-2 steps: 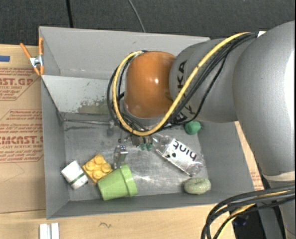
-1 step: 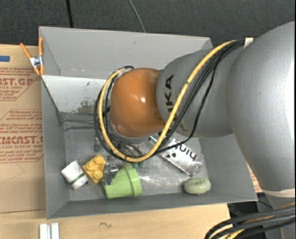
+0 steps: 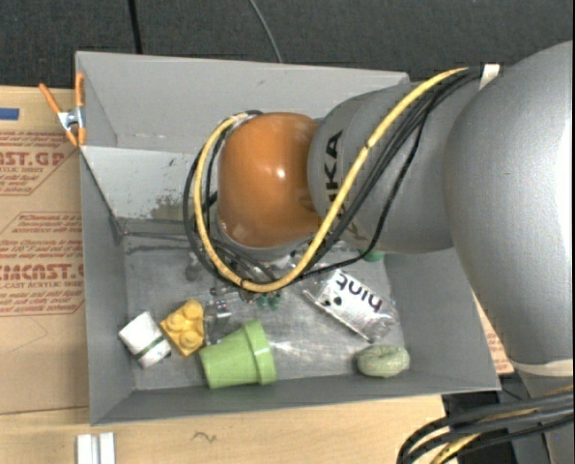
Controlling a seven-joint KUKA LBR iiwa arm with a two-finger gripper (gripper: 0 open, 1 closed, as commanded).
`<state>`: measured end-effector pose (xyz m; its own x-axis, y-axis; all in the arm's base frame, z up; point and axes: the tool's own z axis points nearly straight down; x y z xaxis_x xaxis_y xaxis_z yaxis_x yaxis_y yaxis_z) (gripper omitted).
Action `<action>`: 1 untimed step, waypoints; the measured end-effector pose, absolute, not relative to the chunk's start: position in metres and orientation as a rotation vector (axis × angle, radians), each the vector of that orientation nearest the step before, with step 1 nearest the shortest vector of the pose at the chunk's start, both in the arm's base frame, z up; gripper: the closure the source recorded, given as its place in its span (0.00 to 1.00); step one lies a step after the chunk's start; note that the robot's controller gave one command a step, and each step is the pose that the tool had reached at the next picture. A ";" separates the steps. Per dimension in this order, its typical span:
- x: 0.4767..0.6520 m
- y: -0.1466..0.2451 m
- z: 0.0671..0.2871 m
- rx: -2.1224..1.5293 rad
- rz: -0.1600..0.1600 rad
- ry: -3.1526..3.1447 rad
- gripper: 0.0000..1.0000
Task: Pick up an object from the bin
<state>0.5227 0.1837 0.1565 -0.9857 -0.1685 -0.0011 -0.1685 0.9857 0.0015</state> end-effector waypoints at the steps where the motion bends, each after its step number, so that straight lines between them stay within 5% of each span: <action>1: 0.519 0.181 0.099 -0.403 0.012 3.086 0.00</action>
Offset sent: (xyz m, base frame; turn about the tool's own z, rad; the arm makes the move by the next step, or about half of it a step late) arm -0.0147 0.0061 -0.0865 -0.1619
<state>0.5190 0.1814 0.0989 -0.9660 -0.2566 -0.0303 -0.2569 0.9664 0.0039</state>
